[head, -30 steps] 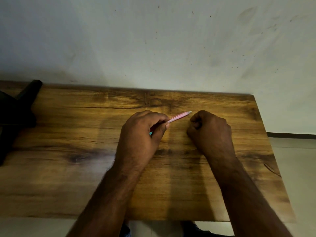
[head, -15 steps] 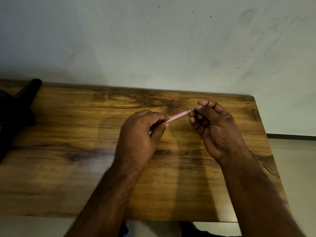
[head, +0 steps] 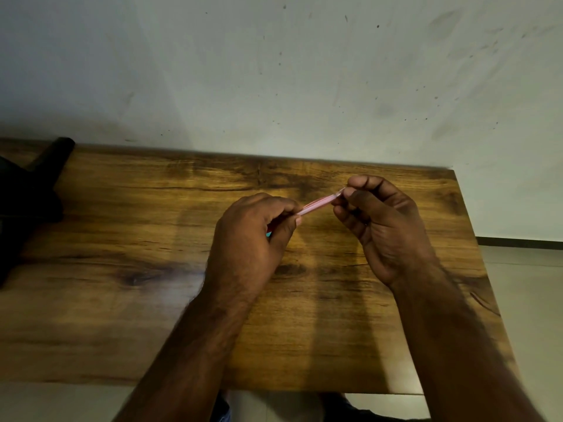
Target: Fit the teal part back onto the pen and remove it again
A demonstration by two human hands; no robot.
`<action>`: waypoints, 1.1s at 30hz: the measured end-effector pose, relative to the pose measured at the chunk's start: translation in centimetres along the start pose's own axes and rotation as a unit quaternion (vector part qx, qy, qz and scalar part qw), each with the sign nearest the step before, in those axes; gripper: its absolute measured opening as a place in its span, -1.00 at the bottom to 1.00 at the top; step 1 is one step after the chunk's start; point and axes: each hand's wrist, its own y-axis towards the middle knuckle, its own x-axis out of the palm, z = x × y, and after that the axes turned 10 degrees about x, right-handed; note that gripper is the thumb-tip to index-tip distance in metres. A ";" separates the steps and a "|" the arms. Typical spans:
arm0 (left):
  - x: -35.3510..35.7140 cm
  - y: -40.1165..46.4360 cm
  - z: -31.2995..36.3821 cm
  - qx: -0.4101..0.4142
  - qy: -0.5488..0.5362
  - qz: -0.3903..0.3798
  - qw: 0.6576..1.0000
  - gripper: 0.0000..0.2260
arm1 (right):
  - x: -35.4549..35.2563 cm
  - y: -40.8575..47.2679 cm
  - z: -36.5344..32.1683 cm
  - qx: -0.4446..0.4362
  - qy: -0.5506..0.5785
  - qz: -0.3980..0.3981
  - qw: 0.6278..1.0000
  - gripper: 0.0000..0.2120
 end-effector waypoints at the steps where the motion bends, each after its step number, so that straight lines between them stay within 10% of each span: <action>1: 0.0 0.0 0.0 0.000 0.000 0.001 1.000 -0.85 | 0.0 0.0 0.0 0.000 -0.002 -0.001 1.000 -0.87; 33: 1.0 -0.1 0.4 -0.043 -0.024 0.021 0.999 -0.82 | 0.7 -0.2 0.5 0.032 -0.036 -0.029 0.998 -0.70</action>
